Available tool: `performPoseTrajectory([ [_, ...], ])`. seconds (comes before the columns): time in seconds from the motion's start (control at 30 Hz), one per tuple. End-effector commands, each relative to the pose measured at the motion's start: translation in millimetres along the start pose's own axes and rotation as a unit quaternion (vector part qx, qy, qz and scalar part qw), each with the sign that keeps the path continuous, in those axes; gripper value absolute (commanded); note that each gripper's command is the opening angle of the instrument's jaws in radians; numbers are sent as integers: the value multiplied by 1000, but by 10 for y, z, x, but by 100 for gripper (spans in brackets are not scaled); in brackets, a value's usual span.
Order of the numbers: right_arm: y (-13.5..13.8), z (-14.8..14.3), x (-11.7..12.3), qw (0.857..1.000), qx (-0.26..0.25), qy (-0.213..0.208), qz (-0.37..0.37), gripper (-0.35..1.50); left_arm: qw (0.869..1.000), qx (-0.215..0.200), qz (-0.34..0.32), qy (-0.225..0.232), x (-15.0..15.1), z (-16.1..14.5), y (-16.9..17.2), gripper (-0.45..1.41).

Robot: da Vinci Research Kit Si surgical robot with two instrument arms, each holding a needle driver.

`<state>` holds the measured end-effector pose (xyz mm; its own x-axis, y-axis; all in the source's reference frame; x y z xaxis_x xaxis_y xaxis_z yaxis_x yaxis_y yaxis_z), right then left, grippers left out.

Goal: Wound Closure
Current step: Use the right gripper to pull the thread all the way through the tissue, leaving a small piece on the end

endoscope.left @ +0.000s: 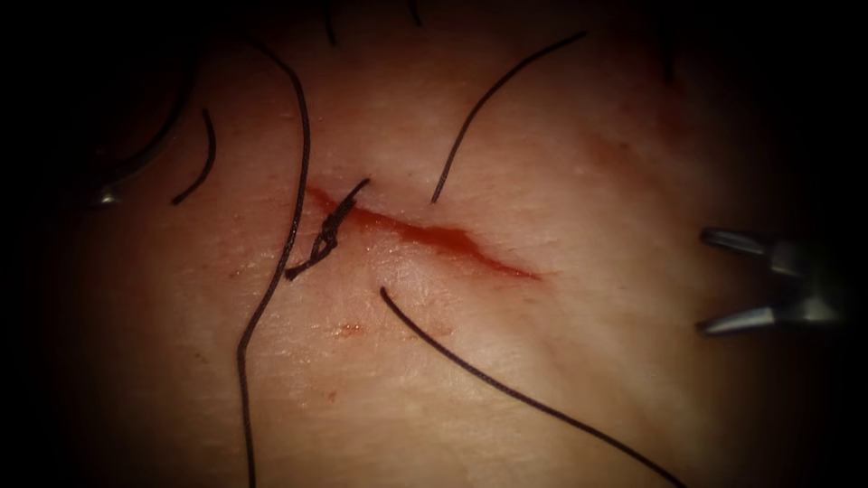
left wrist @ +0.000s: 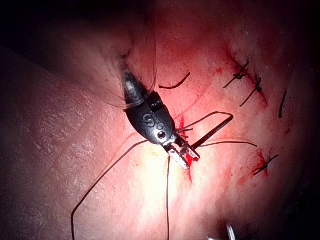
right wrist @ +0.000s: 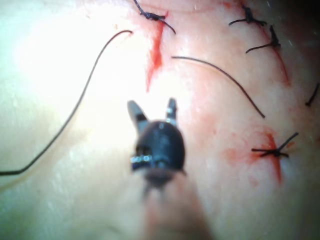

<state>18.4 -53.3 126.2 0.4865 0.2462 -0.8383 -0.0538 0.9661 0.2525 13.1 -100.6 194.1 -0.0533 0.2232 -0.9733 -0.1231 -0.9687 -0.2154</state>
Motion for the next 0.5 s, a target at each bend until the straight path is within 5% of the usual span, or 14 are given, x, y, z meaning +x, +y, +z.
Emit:
performPoseTrajectory([
  [0.03, 14, 39, 5, 1000, -13, 27, -8, 119, 1000, 0, -1, 0, -7, 5, 7, -45],
  [0.27, 27, 135, -4, 998, -40, 29, -39, 116, 1000, 0, -1, 0, -7, 5, 7, -45],
  [0.5, -15, 188, -33, 996, -15, 28, -79, 79, 1000, 0, -3, 0, -7, 5, 8, -45],
])
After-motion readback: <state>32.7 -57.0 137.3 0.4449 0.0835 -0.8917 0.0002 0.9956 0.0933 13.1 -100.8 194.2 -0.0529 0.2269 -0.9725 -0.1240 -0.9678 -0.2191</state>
